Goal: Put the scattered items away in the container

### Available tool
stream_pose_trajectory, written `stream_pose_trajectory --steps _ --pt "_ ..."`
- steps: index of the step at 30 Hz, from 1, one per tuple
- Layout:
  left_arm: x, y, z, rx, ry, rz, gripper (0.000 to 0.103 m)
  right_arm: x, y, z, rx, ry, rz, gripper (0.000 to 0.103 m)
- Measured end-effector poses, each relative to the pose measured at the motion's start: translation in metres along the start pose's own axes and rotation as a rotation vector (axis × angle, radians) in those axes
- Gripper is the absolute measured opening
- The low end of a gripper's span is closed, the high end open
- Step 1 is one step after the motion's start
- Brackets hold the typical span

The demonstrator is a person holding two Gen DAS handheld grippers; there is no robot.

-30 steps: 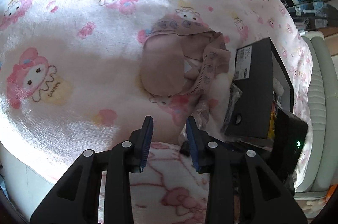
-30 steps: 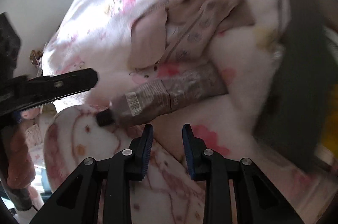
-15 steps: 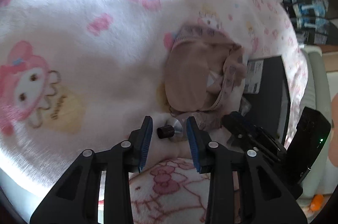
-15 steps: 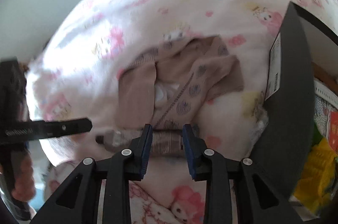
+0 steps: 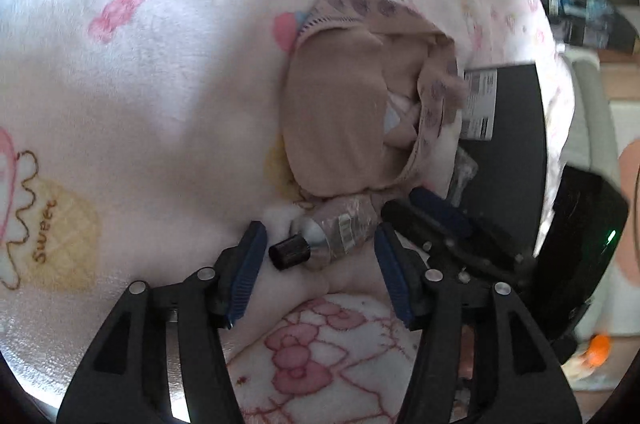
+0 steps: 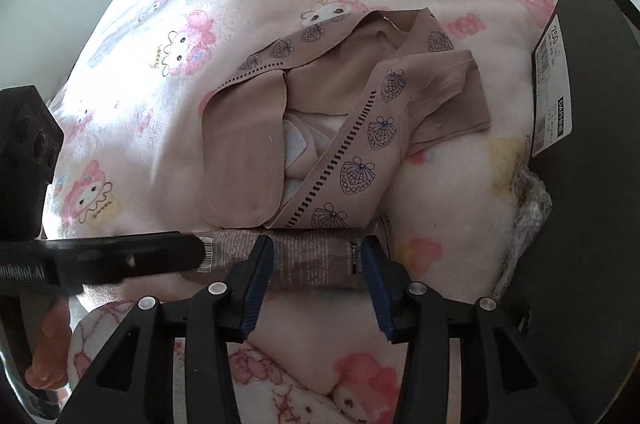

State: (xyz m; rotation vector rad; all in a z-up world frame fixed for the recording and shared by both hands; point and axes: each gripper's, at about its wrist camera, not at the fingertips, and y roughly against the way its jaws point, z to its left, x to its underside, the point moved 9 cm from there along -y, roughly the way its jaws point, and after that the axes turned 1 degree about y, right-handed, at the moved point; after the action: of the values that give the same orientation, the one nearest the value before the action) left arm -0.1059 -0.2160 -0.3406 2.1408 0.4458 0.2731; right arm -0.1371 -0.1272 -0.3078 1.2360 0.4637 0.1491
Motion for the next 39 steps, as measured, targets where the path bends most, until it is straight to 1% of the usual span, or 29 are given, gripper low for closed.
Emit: stream_pose_trajectory --steps 2,3,4,6,8,12,15,18,21,23,24,25,26,28,29,30,32,33,34,35,36,39 --pt "0.006 0.002 0.000 -0.025 -0.021 -0.006 0.051 0.004 0.002 0.000 0.006 -0.002 0.012 0.041" --pt "0.009 0.003 0.002 -0.050 -0.037 -0.009 0.043 0.005 0.003 0.000 0.007 -0.001 0.016 0.041" --pt "0.012 0.003 0.003 -0.058 -0.049 -0.008 0.040 0.010 0.006 0.002 -0.001 0.006 0.024 0.041" --pt "0.012 0.005 0.005 -0.043 -0.039 -0.013 0.038 0.019 0.006 0.005 -0.029 0.014 0.041 0.041" --pt "0.005 0.003 0.005 -0.023 -0.009 -0.021 0.038 0.028 0.003 0.004 -0.024 0.016 0.054 0.041" --pt "-0.003 0.005 0.003 -0.005 0.005 -0.066 0.036 0.032 -0.010 0.000 -0.018 0.000 0.077 0.041" --pt "-0.012 0.016 0.004 0.042 0.040 -0.107 0.032 0.029 -0.005 0.002 -0.035 0.001 0.054 0.041" --pt "-0.021 0.033 0.005 0.077 0.048 -0.156 0.028 0.031 0.004 0.005 -0.057 -0.011 0.039 0.041" --pt "-0.026 0.037 0.006 0.082 0.059 -0.179 0.028 0.033 0.008 0.004 -0.065 -0.024 0.034 0.041" --pt "-0.023 0.040 0.011 0.088 0.073 -0.182 0.026 0.035 0.009 0.004 -0.057 -0.033 0.037 0.041" --pt "-0.021 0.043 0.016 0.076 0.082 -0.191 0.000 0.036 0.010 0.004 -0.067 -0.039 0.038 0.041" --pt "-0.019 0.050 0.025 0.046 0.090 -0.206 0.001 0.036 0.012 0.004 -0.081 -0.050 0.039 0.041" --pt "-0.017 0.057 0.035 0.035 0.091 -0.215 0.001 0.036 0.013 0.003 -0.076 -0.057 0.036 0.041" --pt "-0.014 0.068 0.043 0.061 0.089 -0.215 0.001 0.033 0.017 0.002 -0.062 -0.055 0.016 0.041" --pt "-0.014 0.074 0.051 0.073 0.115 -0.226 0.001 0.032 0.019 0.002 -0.061 -0.057 0.006 0.041" --pt "-0.015 0.075 0.054 0.070 0.120 -0.231 0.002 0.030 0.020 0.001 -0.063 -0.064 -0.003 0.042" --pt "-0.017 0.073 0.054 0.069 0.109 -0.228 0.004 0.030 0.019 0.001 -0.058 -0.071 -0.011 0.047" --pt "-0.019 0.071 0.052 0.079 0.105 -0.226 0.012 0.022 0.019 0.003 -0.045 -0.069 -0.009 0.047" --pt "-0.021 0.067 0.048 0.092 0.095 -0.222 0.023 0.008 0.017 -0.005 -0.014 -0.070 -0.003 0.047" --pt "-0.024 0.061 0.043 0.099 0.083 -0.216 0.027 0.009 0.013 -0.007 0.008 -0.071 0.006 0.047" --pt "-0.028 0.054 0.041 0.087 0.079 -0.211 0.033 0.010 0.010 -0.008 0.013 -0.094 0.012 0.047" --pt "-0.039 0.036 0.041 0.007 0.066 -0.195 0.034 0.014 -0.003 -0.013 -0.027 -0.146 0.053 0.047"
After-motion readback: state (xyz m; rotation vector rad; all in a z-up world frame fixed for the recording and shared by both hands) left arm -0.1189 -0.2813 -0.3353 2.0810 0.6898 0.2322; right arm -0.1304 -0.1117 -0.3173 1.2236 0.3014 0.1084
